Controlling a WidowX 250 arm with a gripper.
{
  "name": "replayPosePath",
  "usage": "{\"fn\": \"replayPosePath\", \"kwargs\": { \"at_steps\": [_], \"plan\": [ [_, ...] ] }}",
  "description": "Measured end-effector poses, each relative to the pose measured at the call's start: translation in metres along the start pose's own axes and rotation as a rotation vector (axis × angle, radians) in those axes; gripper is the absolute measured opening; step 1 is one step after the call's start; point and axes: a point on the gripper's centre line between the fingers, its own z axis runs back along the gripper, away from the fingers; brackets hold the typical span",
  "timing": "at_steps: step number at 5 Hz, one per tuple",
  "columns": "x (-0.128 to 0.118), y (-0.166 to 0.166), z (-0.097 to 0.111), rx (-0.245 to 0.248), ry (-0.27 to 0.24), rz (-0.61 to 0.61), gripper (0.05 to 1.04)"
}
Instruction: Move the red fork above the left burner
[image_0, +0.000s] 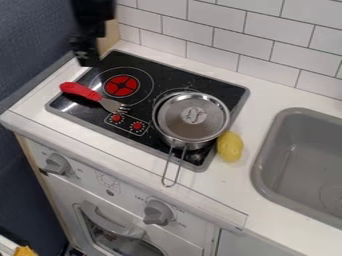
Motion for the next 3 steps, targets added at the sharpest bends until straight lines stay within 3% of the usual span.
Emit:
{"fn": "replayPosePath", "kwargs": {
  "at_steps": [1, 2, 3],
  "plan": [
    [-0.025, 0.007, -0.02, 0.014, 0.078, -0.086, 1.001],
    [-0.039, 0.008, -0.046, -0.045, 0.058, -0.123, 1.001],
    [-0.042, 0.008, -0.062, -0.056, 0.068, -0.159, 1.0]
  ]
}}
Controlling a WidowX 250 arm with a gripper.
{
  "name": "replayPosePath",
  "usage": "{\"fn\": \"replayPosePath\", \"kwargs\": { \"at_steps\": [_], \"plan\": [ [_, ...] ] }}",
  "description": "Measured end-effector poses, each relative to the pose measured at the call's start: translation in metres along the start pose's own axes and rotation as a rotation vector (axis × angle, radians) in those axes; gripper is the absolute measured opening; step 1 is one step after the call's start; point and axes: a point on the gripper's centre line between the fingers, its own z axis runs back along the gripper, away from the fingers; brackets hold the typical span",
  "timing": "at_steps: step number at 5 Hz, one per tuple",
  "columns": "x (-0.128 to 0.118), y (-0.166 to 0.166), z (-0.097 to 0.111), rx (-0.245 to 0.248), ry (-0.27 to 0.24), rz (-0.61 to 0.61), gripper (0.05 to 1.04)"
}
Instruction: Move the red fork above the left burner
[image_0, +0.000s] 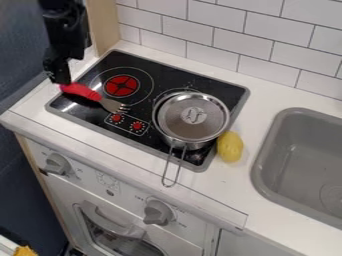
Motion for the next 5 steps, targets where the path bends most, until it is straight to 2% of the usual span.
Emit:
{"fn": "replayPosePath", "kwargs": {
  "at_steps": [1, 3, 4, 5],
  "plan": [
    [0.003, 0.003, -0.02, -0.03, -0.024, -0.02, 1.001],
    [0.006, 0.001, -0.043, -0.08, -0.037, -0.058, 1.001],
    [0.006, -0.001, -0.053, -0.102, -0.06, -0.058, 0.95],
    [0.008, 0.001, -0.056, -0.1, -0.092, -0.066, 0.785]
  ]
}}
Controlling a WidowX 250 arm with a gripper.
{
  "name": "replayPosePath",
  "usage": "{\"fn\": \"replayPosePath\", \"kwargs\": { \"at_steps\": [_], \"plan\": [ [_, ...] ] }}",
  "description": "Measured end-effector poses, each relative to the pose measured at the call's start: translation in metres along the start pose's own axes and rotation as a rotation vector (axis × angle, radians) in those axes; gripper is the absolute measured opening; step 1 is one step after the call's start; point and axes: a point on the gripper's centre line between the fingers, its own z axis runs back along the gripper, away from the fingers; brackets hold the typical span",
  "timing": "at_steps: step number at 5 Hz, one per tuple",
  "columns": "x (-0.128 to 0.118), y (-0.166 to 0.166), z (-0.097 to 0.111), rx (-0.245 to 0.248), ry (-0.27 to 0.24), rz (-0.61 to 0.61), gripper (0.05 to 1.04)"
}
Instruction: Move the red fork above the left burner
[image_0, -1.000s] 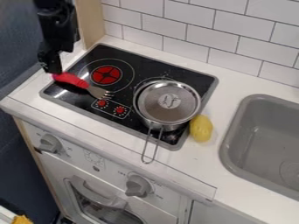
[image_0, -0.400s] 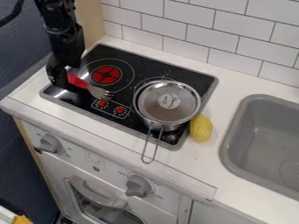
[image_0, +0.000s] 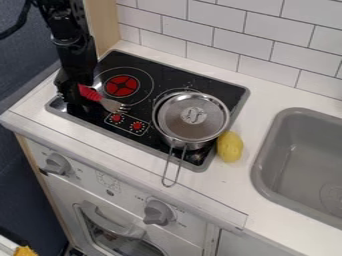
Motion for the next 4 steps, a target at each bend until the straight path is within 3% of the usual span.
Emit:
{"fn": "replayPosePath", "kwargs": {
  "at_steps": [1, 2, 4],
  "plan": [
    [0.0024, 0.0019, 0.0, 0.012, -0.015, -0.019, 0.485],
    [0.0022, -0.0004, -0.0013, 0.009, -0.01, -0.019, 0.389],
    [0.0026, -0.0036, 0.0038, 0.0, -0.004, -0.018, 0.387]
  ]
}}
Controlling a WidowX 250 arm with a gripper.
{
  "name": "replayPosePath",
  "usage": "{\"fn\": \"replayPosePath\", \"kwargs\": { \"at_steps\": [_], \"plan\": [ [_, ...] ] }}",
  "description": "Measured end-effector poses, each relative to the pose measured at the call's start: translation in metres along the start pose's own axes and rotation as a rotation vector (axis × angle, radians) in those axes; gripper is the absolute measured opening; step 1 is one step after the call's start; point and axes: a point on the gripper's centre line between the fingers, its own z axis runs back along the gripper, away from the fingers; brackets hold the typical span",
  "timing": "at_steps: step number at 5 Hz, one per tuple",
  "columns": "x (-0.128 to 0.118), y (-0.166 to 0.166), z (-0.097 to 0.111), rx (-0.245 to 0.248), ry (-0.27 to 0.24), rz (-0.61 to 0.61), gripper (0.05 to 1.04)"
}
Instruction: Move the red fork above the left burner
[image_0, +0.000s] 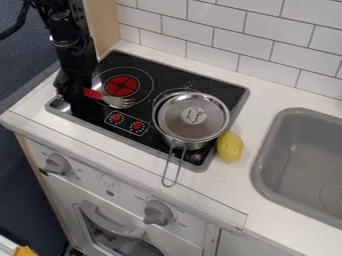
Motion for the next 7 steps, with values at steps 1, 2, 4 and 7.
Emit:
{"fn": "replayPosePath", "kwargs": {
  "at_steps": [1, 2, 4, 7],
  "plan": [
    [0.006, 0.016, 0.022, 0.084, -0.012, -0.021, 0.378],
    [0.01, 0.032, 0.035, 0.134, -0.027, -0.047, 0.378],
    [0.03, 0.065, 0.036, 0.176, -0.083, -0.146, 0.378],
    [0.038, 0.081, 0.0, 0.123, -0.106, -0.183, 0.377]
  ]
}}
